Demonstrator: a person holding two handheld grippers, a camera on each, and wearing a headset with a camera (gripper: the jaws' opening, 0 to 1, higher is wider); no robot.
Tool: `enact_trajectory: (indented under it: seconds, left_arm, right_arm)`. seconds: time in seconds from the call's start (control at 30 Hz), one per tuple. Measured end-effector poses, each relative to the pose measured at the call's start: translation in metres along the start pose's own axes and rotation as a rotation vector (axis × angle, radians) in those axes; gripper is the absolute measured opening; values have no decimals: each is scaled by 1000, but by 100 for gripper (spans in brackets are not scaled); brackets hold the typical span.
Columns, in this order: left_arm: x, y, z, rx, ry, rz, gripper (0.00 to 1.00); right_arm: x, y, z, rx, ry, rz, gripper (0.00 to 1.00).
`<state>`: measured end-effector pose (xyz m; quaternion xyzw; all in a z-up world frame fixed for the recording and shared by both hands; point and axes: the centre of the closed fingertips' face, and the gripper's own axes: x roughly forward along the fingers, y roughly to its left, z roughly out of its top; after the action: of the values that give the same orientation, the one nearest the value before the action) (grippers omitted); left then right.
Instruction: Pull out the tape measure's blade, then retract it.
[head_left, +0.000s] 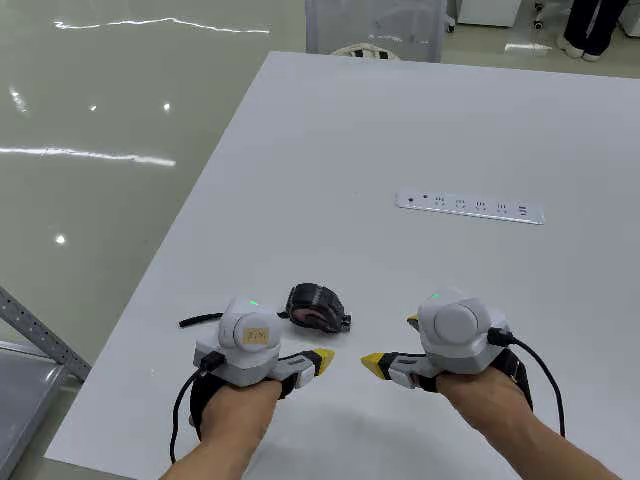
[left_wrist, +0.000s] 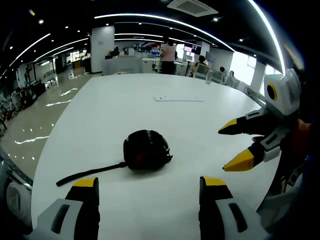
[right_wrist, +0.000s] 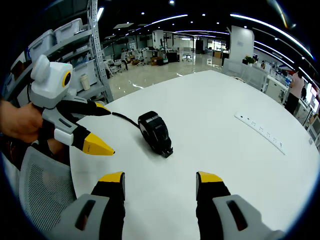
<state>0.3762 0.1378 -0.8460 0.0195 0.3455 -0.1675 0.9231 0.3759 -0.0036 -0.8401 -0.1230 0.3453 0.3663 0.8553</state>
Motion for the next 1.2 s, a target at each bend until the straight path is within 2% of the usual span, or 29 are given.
enact_trajectory:
  seconds: [0.4, 0.9, 1.2]
  left_arm:
    - [-31, -4, -13, 3, -21, -8, 84]
    - [-64, -6, -35, -8, -25, -22, 90]
    - [-80, -8, -43, 1, -35, -35, 97]
  right_arm:
    - [-32, 15, -9, 49, -30, -45, 65]
    - [-78, 31, -29, 110, -46, -115, 75]
    - [-95, 45, -41, 144, -57, -140, 81]
